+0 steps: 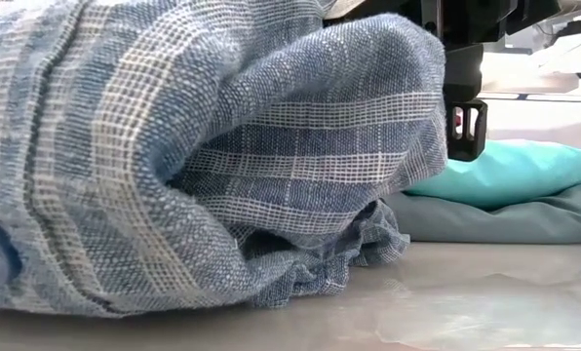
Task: Fold Laundry from Bin
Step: Fold the blue patterned polo shirt
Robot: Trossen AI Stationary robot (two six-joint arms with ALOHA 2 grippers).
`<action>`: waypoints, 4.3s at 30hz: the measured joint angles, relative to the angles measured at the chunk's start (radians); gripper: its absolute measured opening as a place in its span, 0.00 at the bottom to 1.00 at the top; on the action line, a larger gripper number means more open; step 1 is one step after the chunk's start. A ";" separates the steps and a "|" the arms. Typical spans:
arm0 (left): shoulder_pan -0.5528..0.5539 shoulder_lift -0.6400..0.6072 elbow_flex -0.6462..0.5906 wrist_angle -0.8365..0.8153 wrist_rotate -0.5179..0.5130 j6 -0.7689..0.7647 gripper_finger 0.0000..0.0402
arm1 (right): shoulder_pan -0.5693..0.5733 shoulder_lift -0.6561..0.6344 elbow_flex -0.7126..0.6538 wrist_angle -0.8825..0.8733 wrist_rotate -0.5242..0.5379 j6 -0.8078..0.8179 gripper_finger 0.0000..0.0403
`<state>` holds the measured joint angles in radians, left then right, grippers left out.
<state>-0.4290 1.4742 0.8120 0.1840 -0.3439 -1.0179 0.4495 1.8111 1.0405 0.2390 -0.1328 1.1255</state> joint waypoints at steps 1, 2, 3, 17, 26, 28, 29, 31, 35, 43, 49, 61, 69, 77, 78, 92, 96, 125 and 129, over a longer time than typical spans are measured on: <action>0.000 0.000 0.000 0.002 0.007 0.035 0.23 | -0.002 0.000 0.000 -0.001 -0.013 -0.007 0.33; -0.001 0.000 0.000 -0.001 0.008 0.058 0.13 | -0.007 0.000 0.000 -0.001 -0.032 -0.011 0.33; -0.006 0.000 0.000 -0.006 0.008 0.067 0.07 | -0.011 0.000 0.000 -0.003 -0.058 -0.014 0.33; -0.218 -0.096 0.001 -0.149 0.051 0.115 0.00 | -0.034 -0.099 0.000 -0.356 -0.155 -0.008 0.33; -0.403 -0.066 0.000 -0.279 0.120 -0.078 0.00 | -0.059 -0.179 -0.001 -0.459 0.022 -0.098 0.33; -0.437 -0.066 0.000 -0.343 0.151 -0.128 0.00 | -0.063 -0.179 -0.001 -0.403 0.121 -0.135 0.33; -0.450 -0.066 0.000 -0.378 0.163 -0.153 0.00 | -0.067 -0.177 -0.001 -0.363 0.167 -0.156 0.33; -0.473 -0.066 0.000 -0.447 0.185 -0.201 0.00 | -0.082 -0.172 0.000 -0.284 0.235 -0.208 0.33; -0.508 -0.066 0.000 -0.527 0.213 -0.292 0.00 | -0.151 -0.165 0.002 -0.210 0.287 -0.248 0.33; -0.515 -0.065 0.000 -0.554 0.231 -0.348 0.00 | -0.308 -0.101 0.119 -0.259 0.252 -0.390 0.34; -0.540 -0.066 0.000 -0.556 0.179 -0.373 0.04 | -0.370 -0.007 0.205 -0.426 0.058 -0.297 0.41; -0.603 -0.177 0.000 -0.741 0.157 -0.316 0.46 | -0.364 0.095 0.238 -0.493 -0.021 -0.153 0.45; -0.586 -0.341 0.000 -0.828 -0.405 -0.098 0.57 | -0.312 0.023 0.238 -0.514 0.166 -0.041 0.44; -0.314 -0.356 -0.075 -0.752 -0.337 0.157 0.58 | -0.222 0.000 0.238 -0.523 0.275 0.060 0.41; -0.275 -0.355 -0.102 -0.732 -0.287 0.197 0.58 | -0.211 0.000 0.238 -0.530 0.278 0.063 0.41; 0.112 -0.355 -0.278 -0.455 0.120 0.555 0.58 | -0.061 0.005 0.238 -0.557 0.422 0.219 0.41; 0.146 -0.342 -0.296 -0.419 0.129 0.554 0.58 | -0.041 0.009 0.238 -0.563 0.437 0.221 0.41; 0.020 0.083 -0.130 -0.271 0.059 0.302 0.03 | 0.015 0.010 0.238 -0.632 0.480 0.153 0.41; -0.016 0.082 -0.077 -0.263 0.048 0.324 0.01 | 0.052 0.010 0.238 -0.674 0.474 0.199 0.41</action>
<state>-0.4450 1.5566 0.7350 -0.0794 -0.2956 -0.6937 0.5013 1.8206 1.2781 -0.4348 0.3408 1.3247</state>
